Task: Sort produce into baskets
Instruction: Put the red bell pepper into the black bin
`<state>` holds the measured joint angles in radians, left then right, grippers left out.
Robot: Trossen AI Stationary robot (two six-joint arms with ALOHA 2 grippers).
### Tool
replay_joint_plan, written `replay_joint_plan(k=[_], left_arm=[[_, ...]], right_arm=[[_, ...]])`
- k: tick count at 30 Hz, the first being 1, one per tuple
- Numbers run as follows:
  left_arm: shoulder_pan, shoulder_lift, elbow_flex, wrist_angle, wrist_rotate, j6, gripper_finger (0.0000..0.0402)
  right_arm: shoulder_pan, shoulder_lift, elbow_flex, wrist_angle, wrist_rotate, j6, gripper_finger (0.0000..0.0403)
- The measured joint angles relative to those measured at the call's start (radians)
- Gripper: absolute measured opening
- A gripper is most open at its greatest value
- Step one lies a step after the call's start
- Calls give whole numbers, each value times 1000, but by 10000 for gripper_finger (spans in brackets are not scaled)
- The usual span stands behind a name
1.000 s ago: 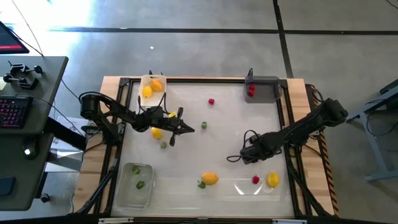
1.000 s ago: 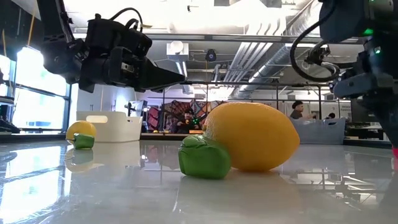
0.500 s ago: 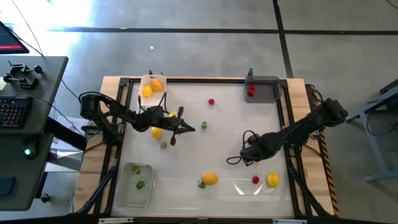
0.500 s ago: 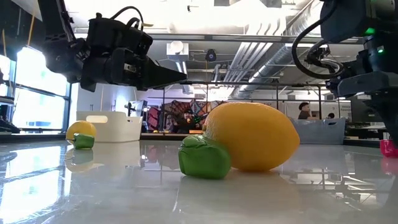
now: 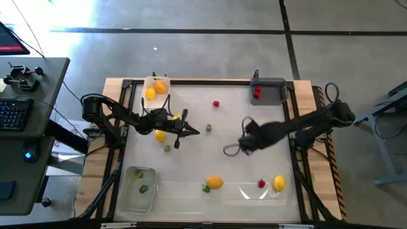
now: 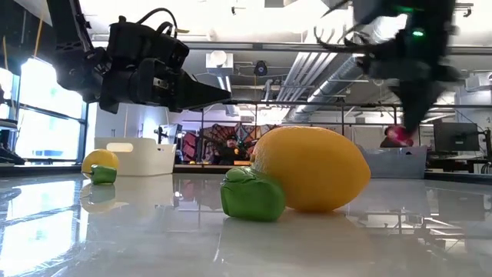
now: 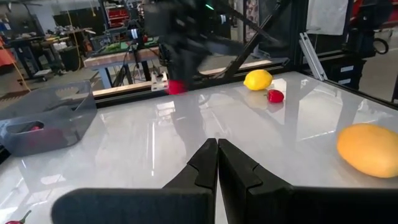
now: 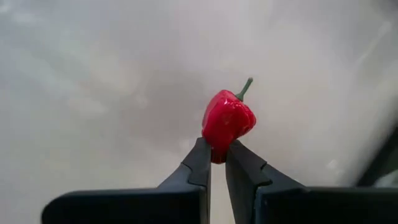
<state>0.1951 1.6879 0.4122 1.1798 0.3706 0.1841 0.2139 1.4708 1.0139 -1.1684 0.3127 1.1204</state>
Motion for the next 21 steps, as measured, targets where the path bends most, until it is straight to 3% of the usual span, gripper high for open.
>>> replay_joint_plan(k=[4,8,15,21], left_arm=[[0,0,0,-2,0,-2,0],[0,0,-1,-16,0,-18,0],[0,0,-1,-26,0,-17,0],[0,0,-1,-26,0,-17,0]], right_arm=[[-159,0,88,-74,150,-177,16],[-375,0,140,-73,202,-377,15],[-782,-1,120,36,182,-657,14],[-1058,0,29,312,64,-797,14]])
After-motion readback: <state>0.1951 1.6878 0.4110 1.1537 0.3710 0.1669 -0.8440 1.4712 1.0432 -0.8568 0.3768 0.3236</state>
